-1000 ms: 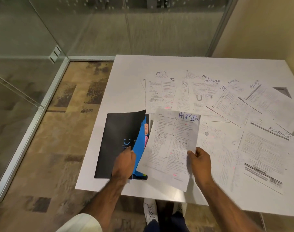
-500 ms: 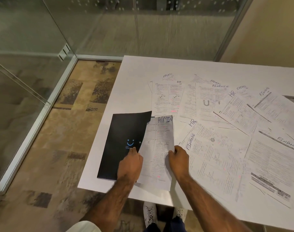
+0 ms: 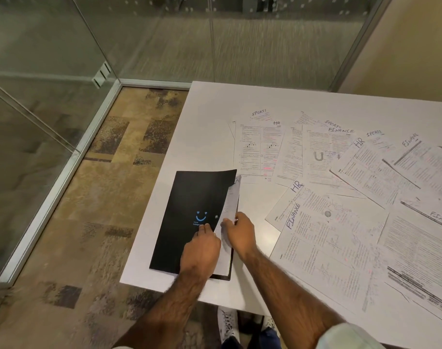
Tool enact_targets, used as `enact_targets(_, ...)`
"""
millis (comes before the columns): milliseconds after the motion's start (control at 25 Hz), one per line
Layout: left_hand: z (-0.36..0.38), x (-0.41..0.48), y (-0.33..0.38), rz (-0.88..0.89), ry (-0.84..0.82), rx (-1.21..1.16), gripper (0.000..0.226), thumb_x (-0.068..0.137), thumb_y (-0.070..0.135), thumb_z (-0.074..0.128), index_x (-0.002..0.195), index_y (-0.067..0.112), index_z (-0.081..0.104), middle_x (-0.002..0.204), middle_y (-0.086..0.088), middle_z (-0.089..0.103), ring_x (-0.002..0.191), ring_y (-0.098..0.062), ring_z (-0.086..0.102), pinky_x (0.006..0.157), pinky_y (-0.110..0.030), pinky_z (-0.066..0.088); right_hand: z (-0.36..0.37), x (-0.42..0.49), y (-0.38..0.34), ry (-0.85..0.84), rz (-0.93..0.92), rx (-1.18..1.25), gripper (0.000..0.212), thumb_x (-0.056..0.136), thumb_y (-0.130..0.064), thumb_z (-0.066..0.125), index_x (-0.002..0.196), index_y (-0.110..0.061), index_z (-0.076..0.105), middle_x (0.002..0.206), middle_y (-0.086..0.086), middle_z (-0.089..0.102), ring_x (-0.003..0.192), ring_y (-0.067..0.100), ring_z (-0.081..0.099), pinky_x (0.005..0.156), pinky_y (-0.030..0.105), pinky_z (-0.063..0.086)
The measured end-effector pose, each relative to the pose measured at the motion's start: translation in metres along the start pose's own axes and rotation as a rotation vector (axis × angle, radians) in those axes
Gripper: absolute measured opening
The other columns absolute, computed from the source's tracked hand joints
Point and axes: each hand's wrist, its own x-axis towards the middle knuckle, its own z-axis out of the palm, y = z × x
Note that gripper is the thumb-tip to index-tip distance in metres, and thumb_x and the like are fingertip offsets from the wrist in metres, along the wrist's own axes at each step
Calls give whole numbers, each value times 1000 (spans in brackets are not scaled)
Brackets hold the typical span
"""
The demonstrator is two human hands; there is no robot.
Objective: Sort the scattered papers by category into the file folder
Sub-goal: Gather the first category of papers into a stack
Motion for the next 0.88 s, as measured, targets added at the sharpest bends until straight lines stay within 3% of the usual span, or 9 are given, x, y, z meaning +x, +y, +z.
enact_targets(240, 0, 5, 2, -63, -1, -125, 71, 99, 36, 63, 155, 7, 30, 154, -13, 46, 132, -25, 58, 102, -38, 55, 11, 7, 2, 48, 1, -84, 24, 104, -23, 51, 125, -14, 58, 134, 5, 62, 112, 26, 65, 93, 35, 54)
enact_targets(360, 2, 7, 2, -61, -4, -113, 78, 98, 37, 63, 158, 6, 24, 160, -14, 39, 136, -25, 54, 104, -37, 53, 23, 17, -3, 13, -2, -141, 10, 103, -17, 51, 95, -15, 57, 117, 6, 67, 88, 17, 67, 77, 24, 56)
enact_targets(480, 2, 9, 0, -77, 1, -126, 79, 98, 38, 62, 159, 6, 22, 160, -14, 39, 136, -24, 53, 106, -36, 51, 31, 25, -4, -17, 0, -164, 15, 103, -12, 49, 89, -12, 55, 100, 3, 62, 75, 11, 56, 65, 14, 43)
enact_targets(560, 3, 11, 0, -68, -7, -104, 82, 97, 38, 64, 159, 5, 20, 161, -15, 36, 138, -25, 52, 107, -36, 51, 31, 29, -2, -44, 10, -166, 16, 103, -11, 49, 88, -11, 56, 97, 3, 60, 74, 11, 57, 67, 16, 48)
enact_targets(640, 4, 10, 1, -49, -25, -68, 81, 99, 38, 61, 159, 5, 19, 163, -16, 33, 141, -27, 48, 108, -37, 49, 28, 33, -1, -91, 11, -166, 17, 102, -12, 50, 87, -11, 57, 97, 6, 63, 80, 17, 63, 82, 30, 59)
enact_targets(720, 2, 8, 4, -45, -9, -76, 75, 102, 39, 55, 158, 4, 19, 164, -17, 30, 146, -28, 42, 111, -37, 48, 26, 34, 1, -108, -2, -167, 14, 103, -13, 49, 97, -9, 61, 106, 8, 66, 89, 19, 65, 92, 32, 57)
enact_targets(800, -1, 6, 10, -75, 38, -124, 70, 106, 43, 45, 158, 4, 20, 165, -16, 29, 150, -29, 36, 112, -37, 47, 19, 29, 3, -104, -33, -214, 21, 104, -16, 49, 117, -6, 61, 114, 4, 62, 98, 20, 63, 87, 24, 49)
enact_targets(880, -3, 2, 16, -126, 84, -168, 68, 107, 47, 36, 159, 6, 22, 165, -14, 28, 152, -29, 31, 109, -38, 49, 12, 26, 8, -87, -63, -275, 26, 102, -17, 49, 123, -7, 62, 118, 2, 62, 108, 24, 64, 86, 26, 48)
